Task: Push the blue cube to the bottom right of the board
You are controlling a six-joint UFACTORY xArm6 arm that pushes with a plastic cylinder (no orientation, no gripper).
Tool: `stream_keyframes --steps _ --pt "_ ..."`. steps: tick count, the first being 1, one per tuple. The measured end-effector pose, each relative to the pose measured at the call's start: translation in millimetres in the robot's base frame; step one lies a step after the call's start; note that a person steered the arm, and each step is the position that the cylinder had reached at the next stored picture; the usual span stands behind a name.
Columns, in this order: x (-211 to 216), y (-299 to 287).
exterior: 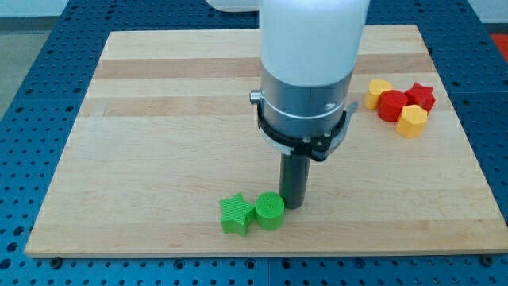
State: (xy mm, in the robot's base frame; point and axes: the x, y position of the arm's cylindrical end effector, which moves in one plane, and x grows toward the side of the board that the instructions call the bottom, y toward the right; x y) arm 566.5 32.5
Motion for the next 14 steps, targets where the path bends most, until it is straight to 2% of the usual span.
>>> stream_keyframes --steps 1,3,6,7,8,10,12,14 --pt "3 0" --pt "-58 7" --pt "-82 -14" --pt "-114 -27" --pt "-170 -32" --pt "-229 -32" --pt "-282 8" --pt "-261 42"
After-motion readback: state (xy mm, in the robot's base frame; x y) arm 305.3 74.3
